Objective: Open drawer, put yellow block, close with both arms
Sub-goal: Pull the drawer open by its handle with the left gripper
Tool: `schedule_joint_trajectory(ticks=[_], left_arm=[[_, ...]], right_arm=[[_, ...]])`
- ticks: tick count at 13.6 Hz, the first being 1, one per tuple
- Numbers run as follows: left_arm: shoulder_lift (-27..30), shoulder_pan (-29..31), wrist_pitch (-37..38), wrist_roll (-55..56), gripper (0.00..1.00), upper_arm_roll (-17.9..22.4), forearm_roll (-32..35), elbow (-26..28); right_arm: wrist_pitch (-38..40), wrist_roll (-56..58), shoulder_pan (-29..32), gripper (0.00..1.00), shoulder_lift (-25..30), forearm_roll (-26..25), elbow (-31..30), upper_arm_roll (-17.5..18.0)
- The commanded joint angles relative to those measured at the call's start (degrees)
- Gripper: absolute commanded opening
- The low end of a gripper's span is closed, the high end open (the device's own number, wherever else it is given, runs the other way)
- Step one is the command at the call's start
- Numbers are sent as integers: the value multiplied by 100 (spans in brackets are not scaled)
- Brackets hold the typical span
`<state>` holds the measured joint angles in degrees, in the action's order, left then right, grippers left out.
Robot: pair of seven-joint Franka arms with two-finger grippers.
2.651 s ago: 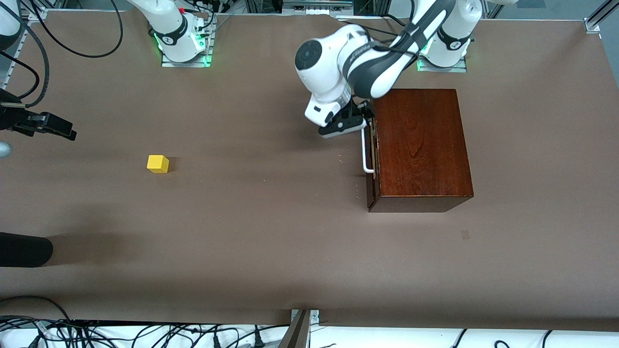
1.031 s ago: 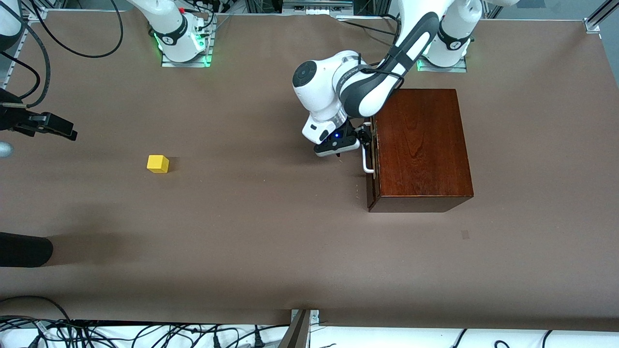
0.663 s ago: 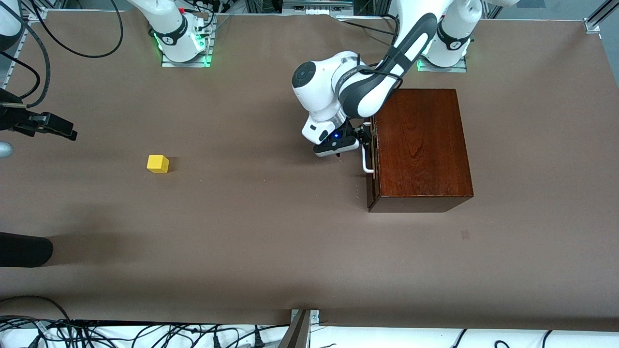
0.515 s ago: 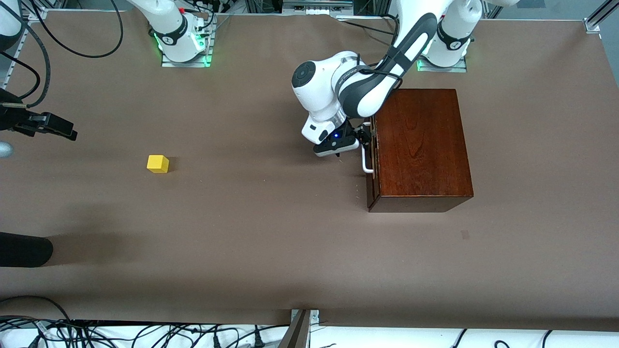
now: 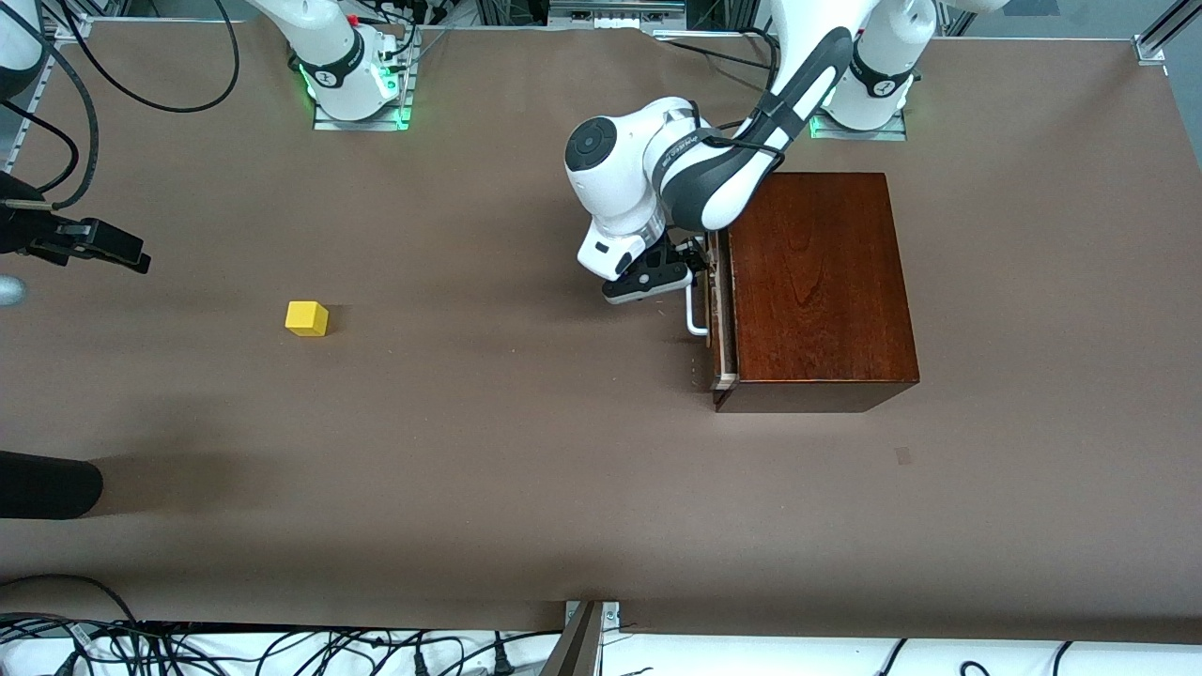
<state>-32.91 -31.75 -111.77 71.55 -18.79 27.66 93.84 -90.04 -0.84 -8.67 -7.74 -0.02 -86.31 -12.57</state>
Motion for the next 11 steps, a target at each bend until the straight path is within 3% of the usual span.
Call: schedule_joint_trajectory(ticks=[1,11], left_arm=[[-207,-244,-55,236,100,51,-209,-279],[-585,-770,-55,631,100,51,-226,-910]], right_arm=[[39,-56,6,100,1,-60,79,17],[13,-56,41,100,-17,-77,79,17]])
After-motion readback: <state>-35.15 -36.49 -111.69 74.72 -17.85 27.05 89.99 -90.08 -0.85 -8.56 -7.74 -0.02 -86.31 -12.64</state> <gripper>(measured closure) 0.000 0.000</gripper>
